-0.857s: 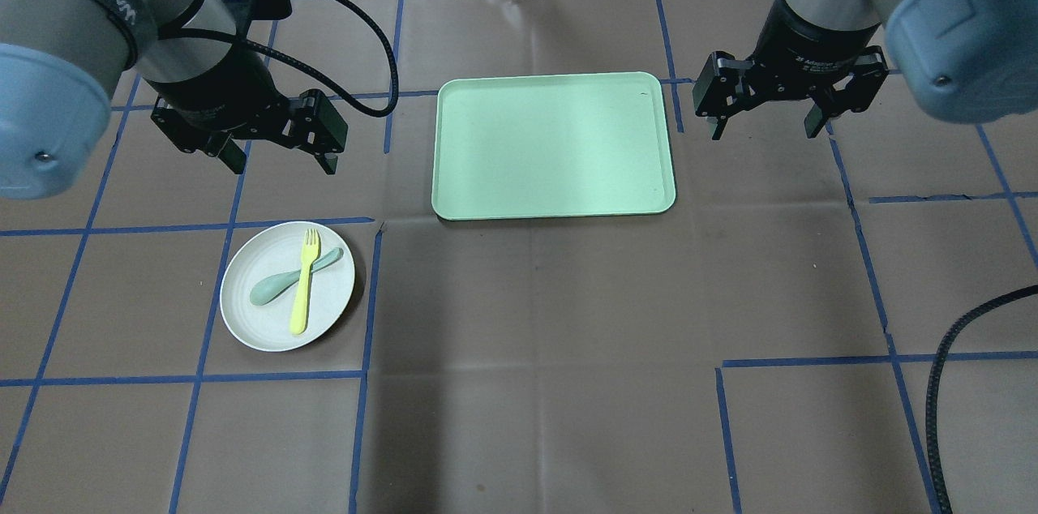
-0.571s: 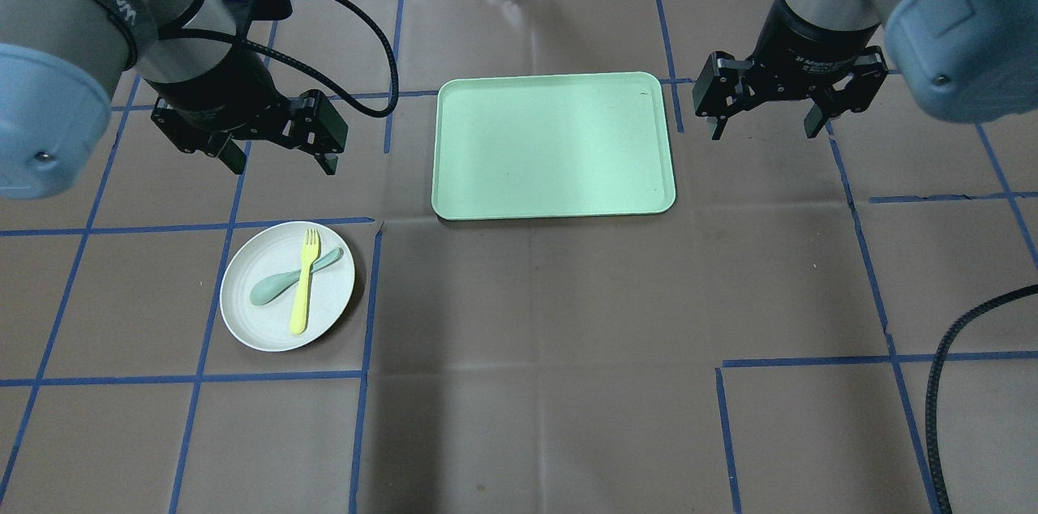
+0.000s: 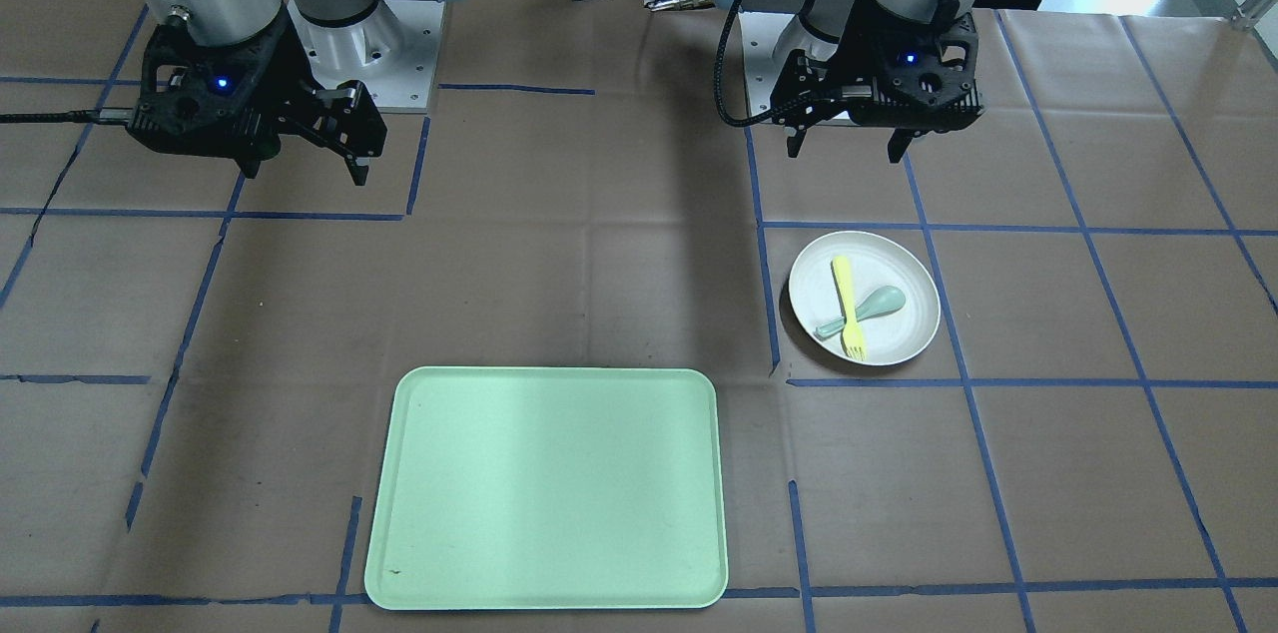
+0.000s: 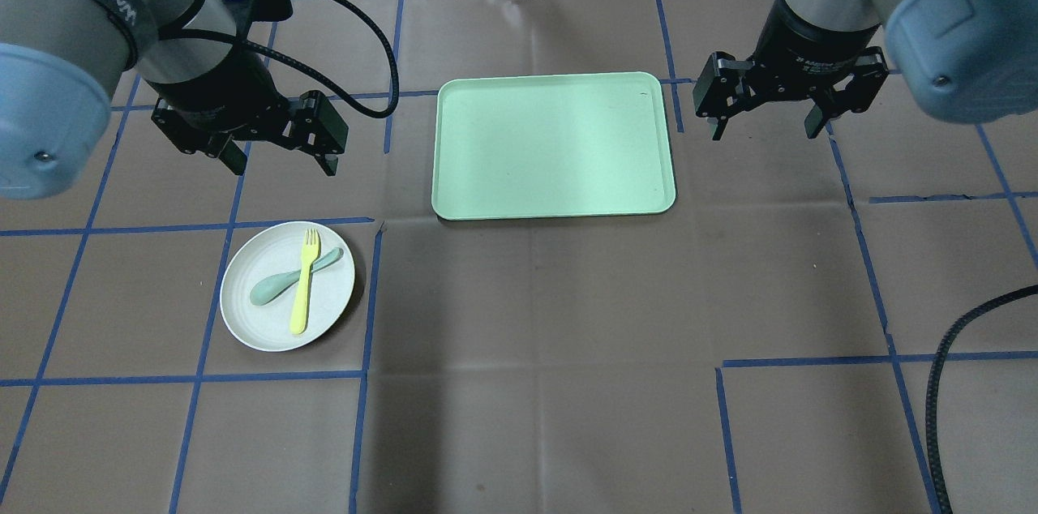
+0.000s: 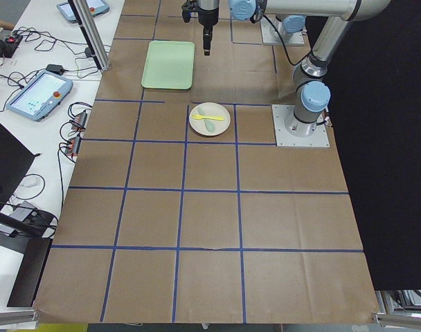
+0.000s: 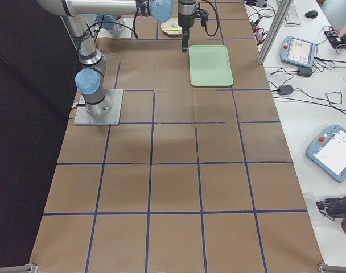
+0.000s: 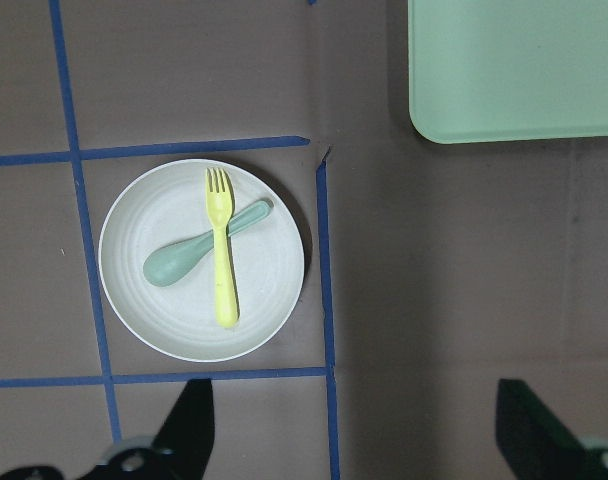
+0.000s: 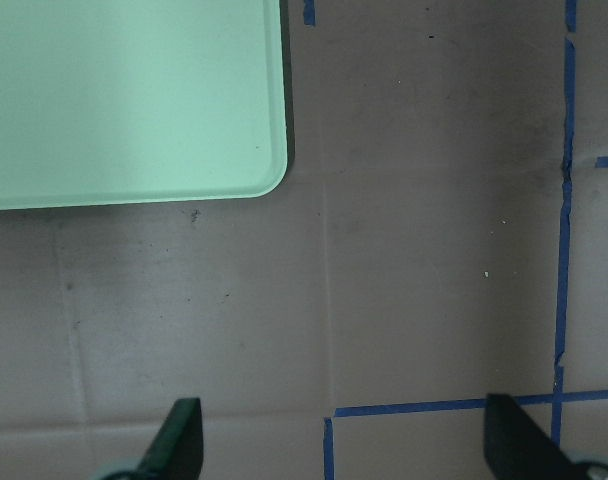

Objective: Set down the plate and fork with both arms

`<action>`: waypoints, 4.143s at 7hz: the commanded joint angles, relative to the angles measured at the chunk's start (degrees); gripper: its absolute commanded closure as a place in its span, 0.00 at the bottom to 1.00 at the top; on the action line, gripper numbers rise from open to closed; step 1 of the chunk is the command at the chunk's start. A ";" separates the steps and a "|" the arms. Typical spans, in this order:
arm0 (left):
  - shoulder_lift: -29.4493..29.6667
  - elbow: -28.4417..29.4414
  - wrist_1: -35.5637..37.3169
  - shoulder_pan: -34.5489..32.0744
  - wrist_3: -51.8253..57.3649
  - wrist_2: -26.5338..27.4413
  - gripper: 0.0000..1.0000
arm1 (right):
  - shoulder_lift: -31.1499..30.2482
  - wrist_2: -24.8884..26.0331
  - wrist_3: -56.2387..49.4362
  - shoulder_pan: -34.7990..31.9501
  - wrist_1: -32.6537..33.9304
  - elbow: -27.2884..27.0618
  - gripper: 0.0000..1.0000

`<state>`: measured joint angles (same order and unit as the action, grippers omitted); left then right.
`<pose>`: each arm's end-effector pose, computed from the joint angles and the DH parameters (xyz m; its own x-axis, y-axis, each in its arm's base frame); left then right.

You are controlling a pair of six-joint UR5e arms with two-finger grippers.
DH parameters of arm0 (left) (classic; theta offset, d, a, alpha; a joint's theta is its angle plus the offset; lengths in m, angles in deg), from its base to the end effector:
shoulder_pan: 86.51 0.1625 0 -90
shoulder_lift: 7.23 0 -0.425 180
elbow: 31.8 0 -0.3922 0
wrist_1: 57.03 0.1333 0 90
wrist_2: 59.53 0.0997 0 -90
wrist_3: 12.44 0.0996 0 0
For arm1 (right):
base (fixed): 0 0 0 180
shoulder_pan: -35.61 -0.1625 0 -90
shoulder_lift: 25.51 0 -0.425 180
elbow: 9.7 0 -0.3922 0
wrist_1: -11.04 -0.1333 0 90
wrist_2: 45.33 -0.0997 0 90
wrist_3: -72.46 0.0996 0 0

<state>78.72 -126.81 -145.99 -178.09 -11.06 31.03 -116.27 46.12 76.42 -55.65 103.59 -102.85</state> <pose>-0.1450 -0.4581 0.4804 -0.9986 0.0516 -0.0098 0.0516 0.9987 -0.0012 0.1414 -0.4832 0.4718 -0.9986 0.0472 0.0251 0.0471 0.9989 -0.0045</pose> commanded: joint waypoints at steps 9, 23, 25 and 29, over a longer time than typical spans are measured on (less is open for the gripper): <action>-0.43 -1.48 -3.05 9.54 8.92 -0.21 0.00 | 0.05 0.05 0.00 0.03 -0.09 -0.10 0.00; 17.85 -26.54 38.08 32.43 34.22 -8.83 0.22 | 0.05 -0.13 -0.09 0.03 0.00 -0.10 0.00; 17.94 -26.80 37.20 32.43 34.13 -8.74 0.36 | -0.03 -0.04 0.00 0.03 0.00 -0.10 0.00; 17.85 -27.95 37.20 32.43 34.04 -8.74 0.79 | 0.05 -0.04 -0.09 0.03 0.00 -0.10 0.00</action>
<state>96.65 -154.64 -108.71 -145.66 23.01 22.29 -116.22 46.04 76.34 -55.62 103.59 -102.95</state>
